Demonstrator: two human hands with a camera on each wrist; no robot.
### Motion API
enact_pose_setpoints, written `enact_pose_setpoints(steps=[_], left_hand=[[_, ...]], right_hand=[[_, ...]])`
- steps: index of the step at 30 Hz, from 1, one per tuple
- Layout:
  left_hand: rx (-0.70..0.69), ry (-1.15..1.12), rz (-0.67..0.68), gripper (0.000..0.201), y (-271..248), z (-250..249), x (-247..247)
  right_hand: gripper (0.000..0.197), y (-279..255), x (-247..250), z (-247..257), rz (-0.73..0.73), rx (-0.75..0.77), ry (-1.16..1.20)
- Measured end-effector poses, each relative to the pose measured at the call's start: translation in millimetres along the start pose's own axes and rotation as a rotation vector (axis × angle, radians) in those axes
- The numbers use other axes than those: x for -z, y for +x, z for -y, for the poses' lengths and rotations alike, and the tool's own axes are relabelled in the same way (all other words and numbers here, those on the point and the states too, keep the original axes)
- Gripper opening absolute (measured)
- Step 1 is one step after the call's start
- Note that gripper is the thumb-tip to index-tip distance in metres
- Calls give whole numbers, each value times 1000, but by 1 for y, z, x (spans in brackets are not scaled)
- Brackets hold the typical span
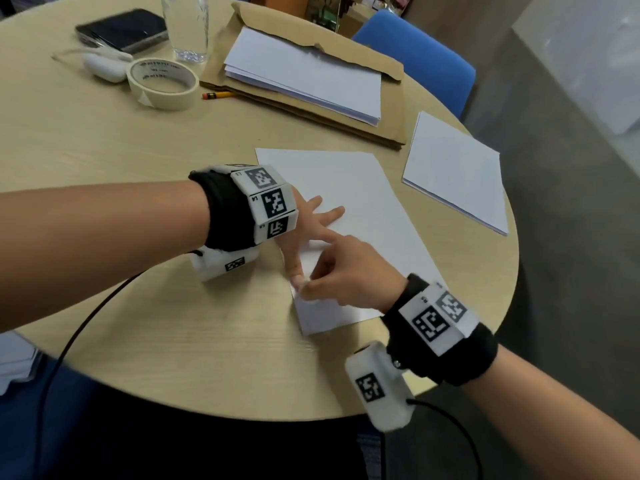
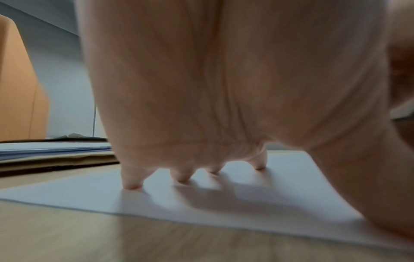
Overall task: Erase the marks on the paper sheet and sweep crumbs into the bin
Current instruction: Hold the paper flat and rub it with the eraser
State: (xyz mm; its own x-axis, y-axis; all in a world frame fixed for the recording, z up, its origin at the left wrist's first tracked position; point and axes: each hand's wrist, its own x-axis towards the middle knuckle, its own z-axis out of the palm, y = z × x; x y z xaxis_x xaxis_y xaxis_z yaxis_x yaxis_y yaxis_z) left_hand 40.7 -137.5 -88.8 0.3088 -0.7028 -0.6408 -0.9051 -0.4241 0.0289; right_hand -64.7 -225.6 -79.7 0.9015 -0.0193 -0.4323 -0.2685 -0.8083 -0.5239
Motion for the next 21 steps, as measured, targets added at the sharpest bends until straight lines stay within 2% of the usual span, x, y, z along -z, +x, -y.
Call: enact_pose_setpoints(steps=[2, 4, 6, 8, 11, 14, 17, 19, 21], left_hand=[[2, -8, 9, 108, 0, 0, 0], [8, 3, 8, 107, -1, -1, 0], [16, 22, 10, 108, 1, -3, 2], [19, 25, 21, 110, 1, -4, 3], [20, 21, 27, 111, 2, -4, 3], [16, 22, 34, 111, 2, -3, 3], [18, 29, 31, 111, 2, -2, 3], [17, 41, 31, 111, 3, -2, 4], [15, 39, 35, 111, 3, -3, 4]], right_hand=[[21, 2, 15, -16, -63, -90, -57], [17, 0, 32, -32, -149, -190, -116], [21, -1, 38, -37, -212, -195, -124], [19, -1, 27, -25, -180, -123, -71], [14, -1, 2, -2, -42, 2, 7], [28, 4, 8, -13, -72, -43, -64], [18, 7, 28, -28, -211, -156, -127], [18, 6, 24, -20, -165, -96, -86], [27, 4, 10, -9, -57, -23, -45]])
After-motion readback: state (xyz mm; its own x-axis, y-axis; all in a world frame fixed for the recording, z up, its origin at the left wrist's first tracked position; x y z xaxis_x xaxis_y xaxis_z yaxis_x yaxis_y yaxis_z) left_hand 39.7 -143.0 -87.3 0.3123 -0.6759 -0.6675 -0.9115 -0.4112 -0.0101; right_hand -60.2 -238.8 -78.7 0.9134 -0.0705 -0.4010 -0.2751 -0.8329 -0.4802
